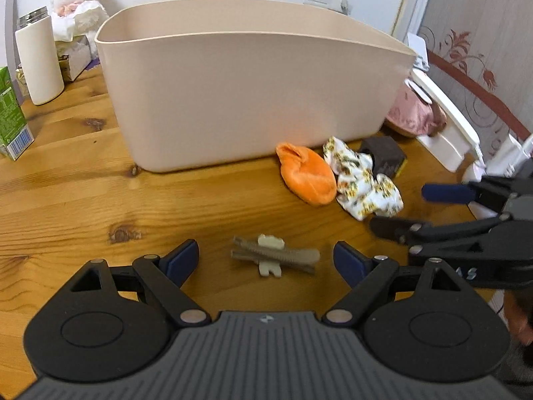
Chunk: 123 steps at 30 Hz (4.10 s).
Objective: Organize objects
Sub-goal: 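Grasp the wooden clip with the left tool while the right tool grasps the floral scrunchie, then carry the clip and scrunchie over the basket and release both, then grasp the orange cloth with the left tool while the right tool grasps the black charger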
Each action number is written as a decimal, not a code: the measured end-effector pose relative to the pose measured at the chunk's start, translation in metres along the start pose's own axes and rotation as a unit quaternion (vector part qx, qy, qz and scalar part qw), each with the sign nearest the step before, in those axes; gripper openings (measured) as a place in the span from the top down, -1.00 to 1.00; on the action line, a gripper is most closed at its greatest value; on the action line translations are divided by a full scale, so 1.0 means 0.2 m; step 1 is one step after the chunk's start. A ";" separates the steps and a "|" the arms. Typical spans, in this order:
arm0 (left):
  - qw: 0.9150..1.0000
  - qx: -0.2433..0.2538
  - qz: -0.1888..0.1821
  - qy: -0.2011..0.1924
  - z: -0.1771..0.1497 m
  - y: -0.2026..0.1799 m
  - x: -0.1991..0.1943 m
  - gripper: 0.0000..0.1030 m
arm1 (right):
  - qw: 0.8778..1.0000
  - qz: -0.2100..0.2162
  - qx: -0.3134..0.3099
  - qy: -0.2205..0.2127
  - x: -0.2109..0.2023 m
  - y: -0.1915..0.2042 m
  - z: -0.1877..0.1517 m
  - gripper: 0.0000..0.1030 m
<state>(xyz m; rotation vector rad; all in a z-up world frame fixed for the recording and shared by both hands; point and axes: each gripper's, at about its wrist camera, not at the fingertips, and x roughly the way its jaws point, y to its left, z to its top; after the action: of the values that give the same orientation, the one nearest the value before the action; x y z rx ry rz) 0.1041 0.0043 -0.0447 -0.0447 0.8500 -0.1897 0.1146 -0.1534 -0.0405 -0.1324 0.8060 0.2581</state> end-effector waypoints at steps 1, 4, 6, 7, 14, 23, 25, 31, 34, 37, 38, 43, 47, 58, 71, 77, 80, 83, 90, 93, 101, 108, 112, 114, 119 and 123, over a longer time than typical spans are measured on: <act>1.000 0.001 0.002 -0.001 0.00 0.00 0.01 -0.73 | 1.000 0.004 0.005 0.003 0.02 0.00 0.00 -0.50; 1.000 0.024 0.014 -0.004 0.01 -0.01 0.02 -0.69 | 1.000 0.007 0.013 0.001 0.05 0.00 0.01 -0.50; 0.999 0.045 0.026 -0.007 -0.01 -0.04 0.03 -0.65 | 1.000 0.005 0.011 -0.002 0.06 0.00 0.01 -0.49; 0.998 0.057 0.033 -0.009 -0.01 -0.05 0.03 -0.63 | 1.000 0.006 0.011 -0.004 0.06 0.00 0.02 -0.49; 0.998 0.062 0.024 -0.023 -0.02 -0.04 0.02 -0.28 | 1.000 0.016 0.002 -0.014 0.07 0.04 0.04 0.14; 0.998 0.056 0.027 -0.022 -0.02 -0.03 0.01 -0.13 | 0.999 0.040 -0.017 -0.016 0.04 0.10 0.03 0.81; 0.998 0.052 0.026 -0.018 -0.02 -0.02 0.00 -0.13 | 0.999 0.042 -0.009 -0.015 0.04 0.10 0.03 0.82; 0.999 0.024 0.020 -0.011 -0.01 0.02 -0.05 -0.13 | 0.999 0.039 0.002 -0.030 -0.03 0.06 0.03 0.83; 0.999 0.025 0.030 -0.024 -0.01 0.02 -0.11 -0.13 | 0.999 0.036 0.005 -0.040 -0.07 0.05 0.03 0.83; 0.999 0.023 0.029 -0.036 0.01 0.03 -0.17 -0.13 | 0.998 0.037 0.007 -0.052 -0.13 0.04 0.04 0.83; 0.998 0.023 0.029 -0.041 0.02 0.03 -0.19 -0.13 | 0.998 0.035 0.006 -0.059 -0.15 0.04 0.05 0.83; 0.997 0.024 0.033 -0.064 0.06 0.02 -0.29 -0.13 | 0.995 0.027 0.001 -0.096 -0.28 0.04 0.08 0.83; 0.995 0.027 0.036 -0.085 0.11 0.01 -0.36 -0.13 | 0.992 0.015 -0.005 -0.125 -0.38 0.04 0.13 0.83; 0.988 0.032 0.048 -0.145 0.31 0.02 -0.51 -0.13 | 0.984 -0.004 -0.002 -0.177 -0.49 -0.02 0.31 0.82; 0.985 0.042 0.055 -0.161 0.59 0.03 -0.37 -0.13 | 0.981 -0.015 -0.010 -0.196 -0.35 0.00 0.59 0.82; 0.987 0.027 0.060 -0.145 0.71 0.07 -0.14 -0.13 | 0.980 -0.020 -0.025 -0.198 -0.26 0.04 0.71 0.82; 0.989 0.025 0.069 -0.128 0.74 0.08 -0.01 -0.13 | 0.981 -0.024 -0.029 -0.193 -0.20 0.05 0.74 0.81; 0.991 0.020 0.076 -0.107 0.75 0.10 0.09 -0.13 | 0.984 -0.018 -0.029 -0.173 -0.11 0.04 0.76 0.81; 0.993 0.039 0.085 -0.071 0.75 0.09 0.18 -0.13 | 0.994 -0.018 -0.033 -0.104 0.12 0.03 0.73 0.80; 0.993 0.043 0.087 -0.066 0.75 0.08 0.18 -0.14 | 0.995 -0.024 -0.040 -0.084 0.18 0.03 0.70 0.68; 0.991 0.053 0.096 -0.079 0.73 0.04 0.08 -0.57 | 0.992 -0.039 -0.039 -0.114 0.05 0.00 0.68 0.03; 0.989 0.033 0.092 -0.108 0.69 0.02 -0.10 -0.75 | 0.991 -0.037 -0.033 -0.126 -0.13 -0.05 0.64 -0.48; 0.989 0.028 0.100 -0.109 0.65 0.01 -0.18 -0.76 | 0.991 -0.041 -0.037 -0.124 -0.20 -0.06 0.58 -0.54; 0.989 0.025 0.097 -0.108 0.62 0.01 -0.21 -0.77 | 0.991 -0.039 -0.035 -0.125 -0.22 -0.06 0.55 -0.55; 0.991 0.021 0.080 -0.103 0.54 0.00 -0.27 -0.77 | 0.993 -0.033 -0.029 -0.108 -0.24 -0.08 0.44 -0.55; 0.992 0.030 0.077 -0.096 0.46 -0.04 -0.26 -0.90 | 0.995 -0.033 -0.029 -0.085 -0.20 -0.09 0.37 -0.55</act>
<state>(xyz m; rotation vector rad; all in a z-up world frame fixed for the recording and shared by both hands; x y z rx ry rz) 0.1390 0.0027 0.0550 0.0579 0.6520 -0.0635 0.1440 -0.1620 0.0400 -0.1889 0.6248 0.2276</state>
